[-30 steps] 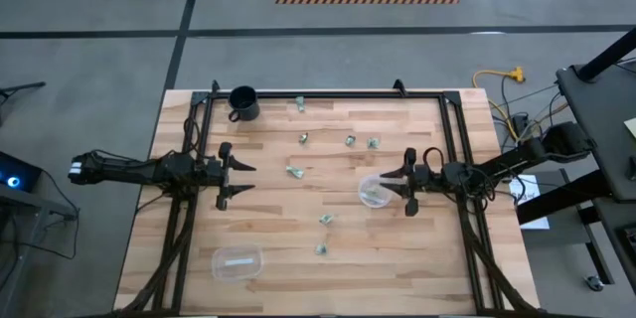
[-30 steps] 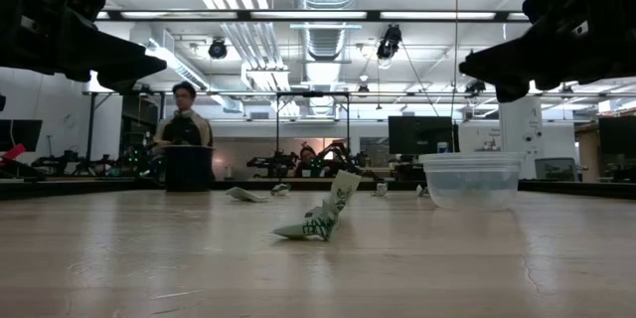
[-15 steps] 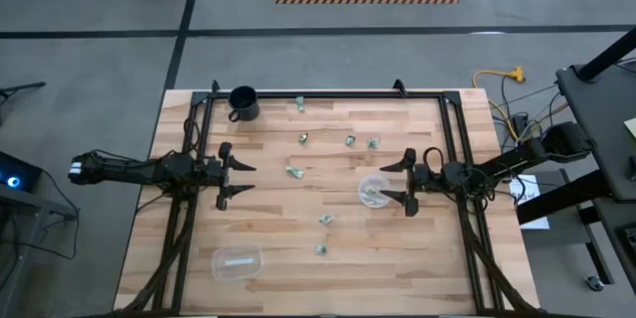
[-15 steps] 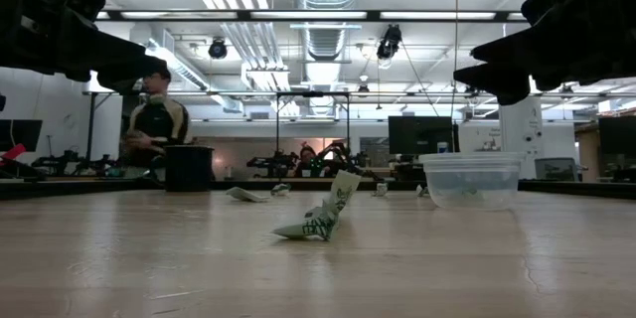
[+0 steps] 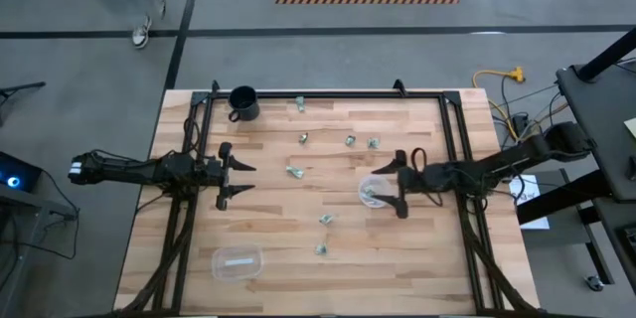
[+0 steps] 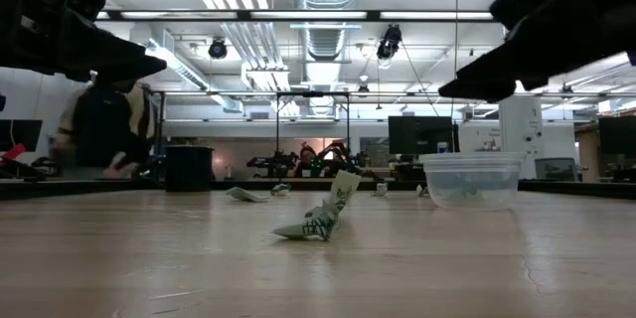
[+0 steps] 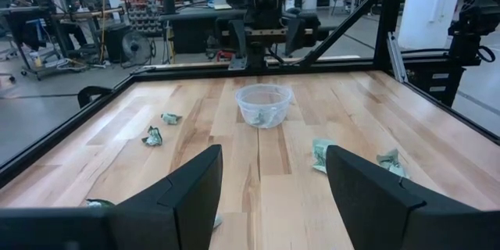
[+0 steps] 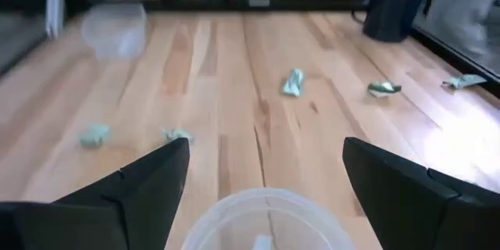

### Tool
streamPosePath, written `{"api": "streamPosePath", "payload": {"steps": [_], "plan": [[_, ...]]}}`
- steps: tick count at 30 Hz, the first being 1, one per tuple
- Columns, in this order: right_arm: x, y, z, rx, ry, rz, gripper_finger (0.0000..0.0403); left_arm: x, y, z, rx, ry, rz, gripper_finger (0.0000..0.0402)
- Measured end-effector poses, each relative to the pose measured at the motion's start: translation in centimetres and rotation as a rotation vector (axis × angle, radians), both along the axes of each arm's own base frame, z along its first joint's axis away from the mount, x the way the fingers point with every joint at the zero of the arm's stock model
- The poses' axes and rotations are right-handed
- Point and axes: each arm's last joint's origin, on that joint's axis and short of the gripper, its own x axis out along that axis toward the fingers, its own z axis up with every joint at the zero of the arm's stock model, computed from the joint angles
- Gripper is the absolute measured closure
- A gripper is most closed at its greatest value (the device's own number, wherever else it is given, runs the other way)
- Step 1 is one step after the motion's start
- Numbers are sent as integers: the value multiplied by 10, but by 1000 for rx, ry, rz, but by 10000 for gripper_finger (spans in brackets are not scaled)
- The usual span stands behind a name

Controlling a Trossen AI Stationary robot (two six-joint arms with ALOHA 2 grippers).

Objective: Pick and place Stevia / Truvia into bins
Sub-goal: Put the white stevia packet into the right transparent container

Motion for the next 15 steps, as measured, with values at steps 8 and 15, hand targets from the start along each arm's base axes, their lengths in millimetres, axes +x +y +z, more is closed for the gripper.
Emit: {"api": "streamPosePath", "payload": {"steps": [8,15], "plan": [[21,6,45,-138,214,93,76,0,0,0,0,0,1,189],[41,13,65,-235,332,268,76,0,0,0,0,1,0,189]]}}
